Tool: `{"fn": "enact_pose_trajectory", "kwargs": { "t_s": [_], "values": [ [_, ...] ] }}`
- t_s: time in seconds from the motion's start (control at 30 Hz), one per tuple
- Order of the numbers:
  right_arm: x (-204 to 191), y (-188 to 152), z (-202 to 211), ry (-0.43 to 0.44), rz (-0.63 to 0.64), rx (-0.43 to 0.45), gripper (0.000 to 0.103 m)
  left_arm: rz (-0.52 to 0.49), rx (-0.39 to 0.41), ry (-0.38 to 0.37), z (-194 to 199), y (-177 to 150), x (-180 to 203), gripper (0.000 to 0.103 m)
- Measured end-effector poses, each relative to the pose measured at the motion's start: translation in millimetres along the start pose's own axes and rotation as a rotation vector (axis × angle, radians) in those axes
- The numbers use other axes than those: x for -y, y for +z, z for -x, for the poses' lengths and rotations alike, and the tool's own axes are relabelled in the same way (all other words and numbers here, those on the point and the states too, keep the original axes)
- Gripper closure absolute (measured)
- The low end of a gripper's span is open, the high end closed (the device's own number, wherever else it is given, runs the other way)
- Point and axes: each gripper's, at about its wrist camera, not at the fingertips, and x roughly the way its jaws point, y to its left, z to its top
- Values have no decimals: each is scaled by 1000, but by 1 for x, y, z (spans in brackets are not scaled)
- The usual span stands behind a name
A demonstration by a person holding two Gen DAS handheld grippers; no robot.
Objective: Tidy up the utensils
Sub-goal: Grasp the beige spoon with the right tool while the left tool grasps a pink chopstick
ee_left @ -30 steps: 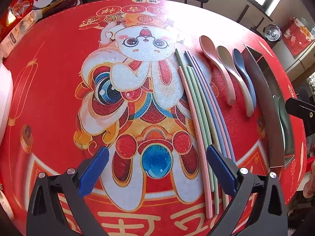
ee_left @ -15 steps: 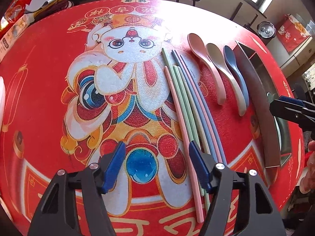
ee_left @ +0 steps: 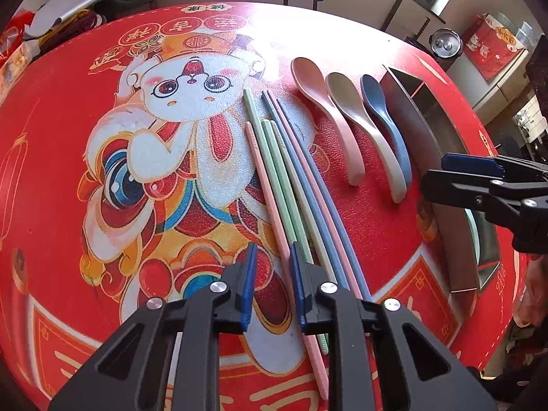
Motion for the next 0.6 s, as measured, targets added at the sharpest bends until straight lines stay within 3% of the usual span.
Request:
{"fn": "enact_pose_trajectory", "kwargs": {
  "t_s": [0.23,0.3,0.6],
  "values": [
    [2,12,-13,20,-1,-18,66,38,18,7,-5,9,-8,87],
    [3,15,-15,20,-7,-18,66,40,20,22,-5,9,-9,92],
    [2,24,-28,-14,3,-43,67,62,23,-9,-4,8,-17,93]
  ]
}}
